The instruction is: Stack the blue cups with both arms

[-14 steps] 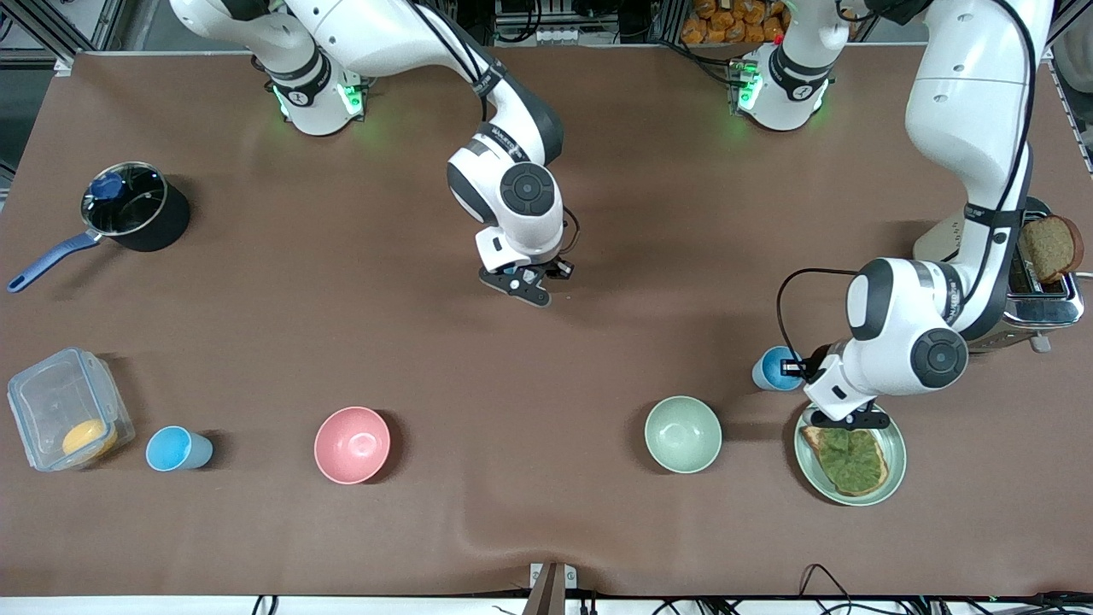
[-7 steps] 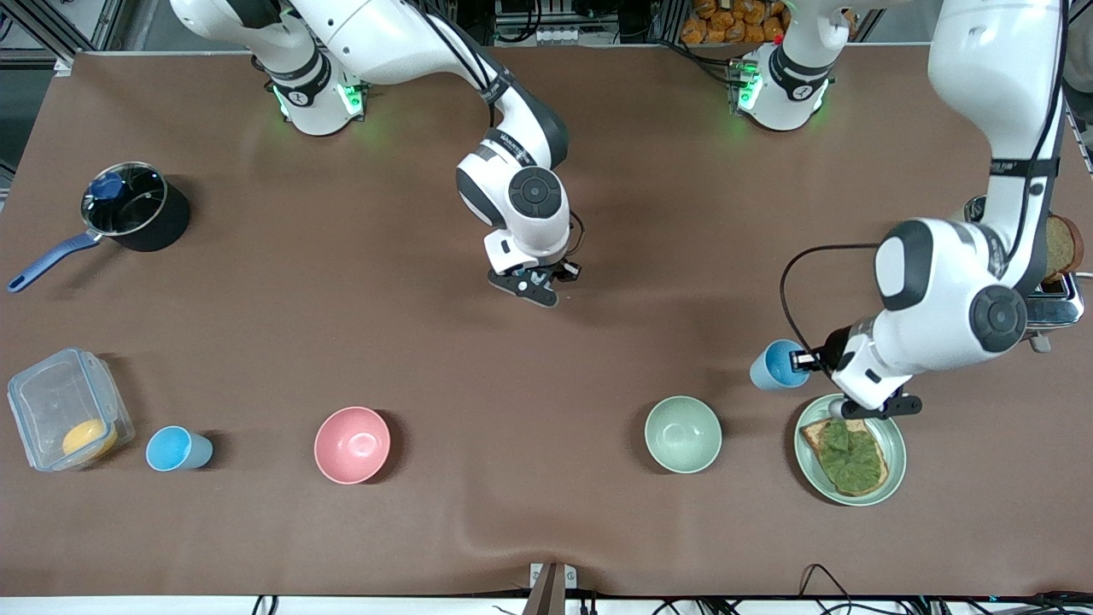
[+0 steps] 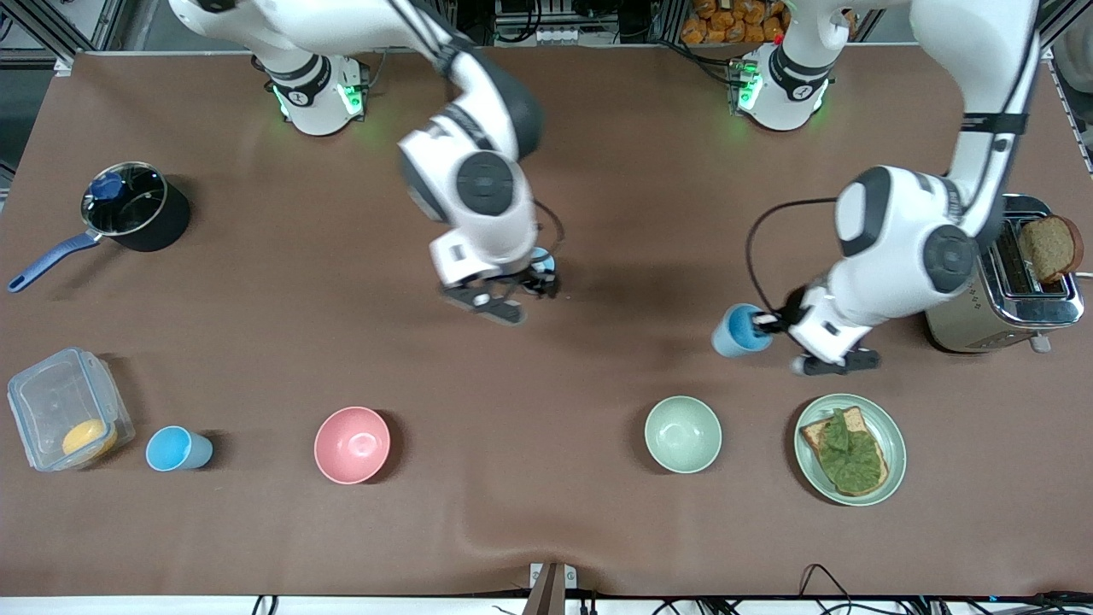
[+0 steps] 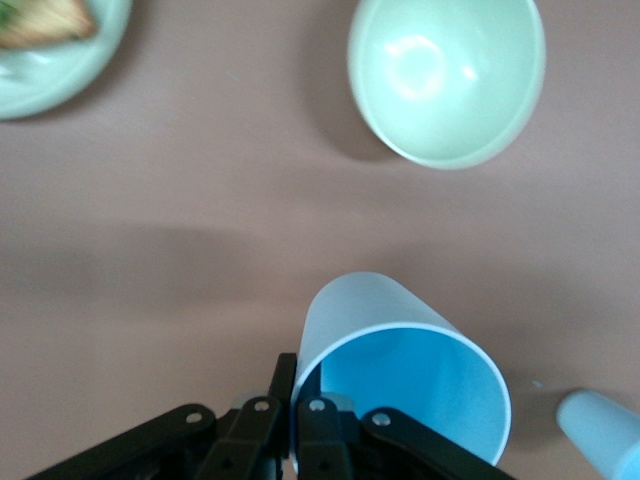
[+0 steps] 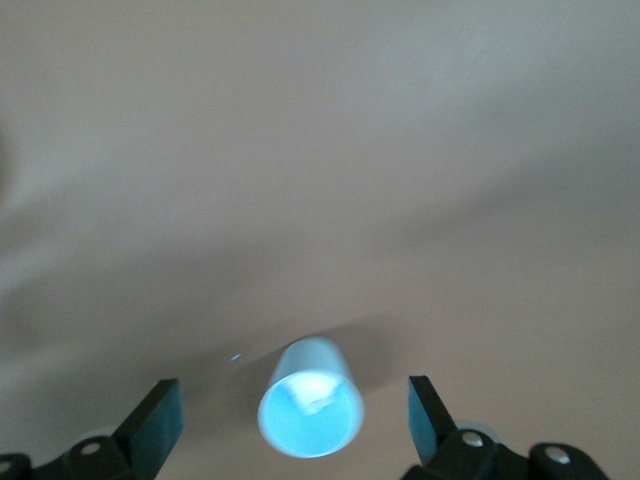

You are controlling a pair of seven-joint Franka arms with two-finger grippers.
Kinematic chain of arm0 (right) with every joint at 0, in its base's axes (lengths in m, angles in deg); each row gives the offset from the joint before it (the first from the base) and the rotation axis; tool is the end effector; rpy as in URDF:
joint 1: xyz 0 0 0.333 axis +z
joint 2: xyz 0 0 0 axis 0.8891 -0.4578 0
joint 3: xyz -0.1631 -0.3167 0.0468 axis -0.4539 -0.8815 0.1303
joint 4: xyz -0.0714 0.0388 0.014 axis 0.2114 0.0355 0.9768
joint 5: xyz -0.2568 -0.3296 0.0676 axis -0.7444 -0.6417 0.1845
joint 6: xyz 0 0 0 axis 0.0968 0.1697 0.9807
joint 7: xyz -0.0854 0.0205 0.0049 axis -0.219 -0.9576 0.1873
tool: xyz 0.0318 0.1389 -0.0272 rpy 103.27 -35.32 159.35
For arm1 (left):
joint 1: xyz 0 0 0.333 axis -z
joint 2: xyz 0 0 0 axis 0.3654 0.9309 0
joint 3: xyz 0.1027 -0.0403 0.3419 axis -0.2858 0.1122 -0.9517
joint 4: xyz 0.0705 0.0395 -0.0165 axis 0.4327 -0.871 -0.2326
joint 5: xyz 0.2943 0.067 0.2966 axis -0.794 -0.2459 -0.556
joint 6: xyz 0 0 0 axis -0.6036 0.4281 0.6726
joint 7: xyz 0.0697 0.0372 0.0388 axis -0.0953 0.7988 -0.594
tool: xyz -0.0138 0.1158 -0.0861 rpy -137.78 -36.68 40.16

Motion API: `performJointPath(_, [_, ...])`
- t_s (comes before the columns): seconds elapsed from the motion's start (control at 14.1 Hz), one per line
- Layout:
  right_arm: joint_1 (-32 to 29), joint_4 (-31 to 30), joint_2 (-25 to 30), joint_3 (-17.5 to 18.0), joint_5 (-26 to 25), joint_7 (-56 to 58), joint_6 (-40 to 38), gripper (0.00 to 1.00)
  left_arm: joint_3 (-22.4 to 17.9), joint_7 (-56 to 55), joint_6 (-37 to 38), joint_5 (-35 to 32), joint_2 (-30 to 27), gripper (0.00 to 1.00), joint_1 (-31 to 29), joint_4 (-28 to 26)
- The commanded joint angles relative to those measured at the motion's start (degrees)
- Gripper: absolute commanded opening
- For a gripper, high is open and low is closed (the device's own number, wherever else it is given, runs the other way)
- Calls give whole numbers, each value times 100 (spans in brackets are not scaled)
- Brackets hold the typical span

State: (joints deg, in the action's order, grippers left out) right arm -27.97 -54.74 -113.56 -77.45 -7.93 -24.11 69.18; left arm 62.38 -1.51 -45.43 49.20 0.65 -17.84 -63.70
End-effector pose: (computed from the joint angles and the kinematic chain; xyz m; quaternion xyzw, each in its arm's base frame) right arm 0.6024 0.4587 0.4018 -0.9834 0.1773 0.0390 0.0027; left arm 0.6319 -0.1969 0.3330 0.9912 0.0564 -0.0488 0.1090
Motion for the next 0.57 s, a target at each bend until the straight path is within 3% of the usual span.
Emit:
performJointPath(0.0, [-971, -127, 668, 95, 132, 1643, -677, 100, 120, -743, -112, 61, -157, 0, 473, -134])
performJointPath(0.21, [-1973, -127, 1029, 94, 114, 3507, -1021, 100, 112, -1667, -111, 52, -35, 0, 1247, 146])
performJointPath(0.5, [-2853, -145, 1433, 86, 27, 4812, -1433, 100, 120, -2827, -111, -395, 492, 0, 2074, 691])
